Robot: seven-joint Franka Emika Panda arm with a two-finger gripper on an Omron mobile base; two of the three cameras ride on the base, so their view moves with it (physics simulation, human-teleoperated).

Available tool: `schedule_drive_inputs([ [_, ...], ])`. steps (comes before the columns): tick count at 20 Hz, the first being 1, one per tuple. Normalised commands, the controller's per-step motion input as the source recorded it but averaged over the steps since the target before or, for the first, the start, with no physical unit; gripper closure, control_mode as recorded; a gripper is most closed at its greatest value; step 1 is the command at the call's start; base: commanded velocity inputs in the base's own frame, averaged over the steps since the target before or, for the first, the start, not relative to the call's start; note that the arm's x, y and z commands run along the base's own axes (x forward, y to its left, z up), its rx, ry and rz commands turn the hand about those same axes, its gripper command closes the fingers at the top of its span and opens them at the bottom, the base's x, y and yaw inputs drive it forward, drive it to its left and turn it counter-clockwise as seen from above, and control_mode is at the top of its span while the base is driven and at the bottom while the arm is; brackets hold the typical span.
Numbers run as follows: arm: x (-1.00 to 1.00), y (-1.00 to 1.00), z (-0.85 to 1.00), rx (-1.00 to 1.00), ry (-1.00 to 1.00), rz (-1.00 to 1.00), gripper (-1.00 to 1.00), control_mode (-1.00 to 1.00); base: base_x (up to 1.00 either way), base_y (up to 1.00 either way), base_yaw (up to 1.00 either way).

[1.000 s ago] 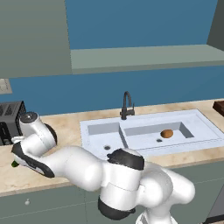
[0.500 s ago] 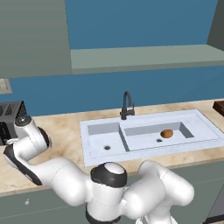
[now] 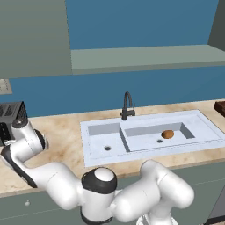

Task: Pick up all produce items and place them in the sink. Turn on the sink faucet to wash them. Then turn the sink off and put them in the tray.

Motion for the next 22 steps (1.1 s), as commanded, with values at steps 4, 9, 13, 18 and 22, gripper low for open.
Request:
schedule_drive_inputs([
  [4, 0.17, 0.15, -0.13, 0.00, 0.00, 0.00, -1.00, -1.00, 0.00, 0.00, 0.00],
  [9, 0.09, 0.09, -0.17, 0.00, 0.00, 0.00, -1.00, -1.00, 0.00, 0.00, 0.00],
  [13, 0.02, 0.05, -0.15, 0.00, 0.00, 0.00, -1.00, -1.00, 0.00, 0.00, 0.00],
  [18, 0.00, 0.03, -0.12, 0.00, 0.01, 0.00, -1.00, -1.00, 0.00, 0.00, 0.00],
  [22, 0.00, 0.04, -0.17, 0.00, 0.02, 0.00, -1.00, -1.00, 0.00, 0.00, 0.00],
])
